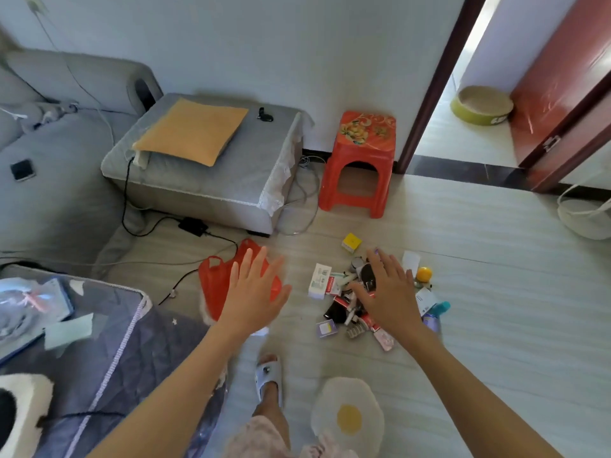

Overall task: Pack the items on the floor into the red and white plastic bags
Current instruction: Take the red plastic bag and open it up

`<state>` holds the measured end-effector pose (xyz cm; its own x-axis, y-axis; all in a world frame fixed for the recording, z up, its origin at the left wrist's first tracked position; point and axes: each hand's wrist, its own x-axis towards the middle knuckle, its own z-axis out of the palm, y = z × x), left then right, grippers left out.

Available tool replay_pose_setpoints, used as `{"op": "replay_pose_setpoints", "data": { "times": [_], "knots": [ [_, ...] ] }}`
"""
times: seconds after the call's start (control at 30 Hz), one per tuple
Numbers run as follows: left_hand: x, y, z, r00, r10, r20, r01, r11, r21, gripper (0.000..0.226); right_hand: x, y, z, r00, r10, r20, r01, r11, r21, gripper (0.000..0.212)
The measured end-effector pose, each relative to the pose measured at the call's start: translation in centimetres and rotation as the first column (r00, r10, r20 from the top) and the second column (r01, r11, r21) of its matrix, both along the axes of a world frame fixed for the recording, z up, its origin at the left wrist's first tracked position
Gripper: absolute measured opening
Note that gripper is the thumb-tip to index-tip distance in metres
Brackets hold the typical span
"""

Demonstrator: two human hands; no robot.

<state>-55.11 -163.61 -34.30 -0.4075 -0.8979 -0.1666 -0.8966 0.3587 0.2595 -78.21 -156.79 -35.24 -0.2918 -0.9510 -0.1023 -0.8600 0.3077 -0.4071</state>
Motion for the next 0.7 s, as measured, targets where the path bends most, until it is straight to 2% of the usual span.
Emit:
{"op": "replay_pose_setpoints", "data": {
  "times": [0.13, 0.27, 0.53, 0.7],
  "knots": [
    [1.1, -8.8, 0.0, 0.993, -0.104, 0.050, 0.104, 0.995, -0.001, 0.081, 1.8, -6.8, -0.1, 0.998, -0.062, 0.032, 0.060, 0.997, 0.048, 0.069],
    [1.1, -14.8, 0.1, 0.990, -0.143, 0.016, 0.142, 0.990, 0.018, 0.061, 2.4, -11.7, -0.3, 0.995, -0.096, 0.032, 0.094, 0.994, 0.053, 0.068],
    [-2.9, -18.7, -2.2, 0.963, -0.270, 0.021, 0.266, 0.956, 0.124, 0.059, -0.5, -14.5, -1.9, 0.977, -0.210, 0.044, 0.208, 0.977, 0.045, 0.069],
    [-5.8, -19.6, -3.3, 0.966, -0.254, -0.046, 0.258, 0.955, 0.148, 0.059, -2.9, -15.0, -3.2, 0.976, -0.212, 0.053, 0.206, 0.973, 0.101, 0.068]
  ]
}}
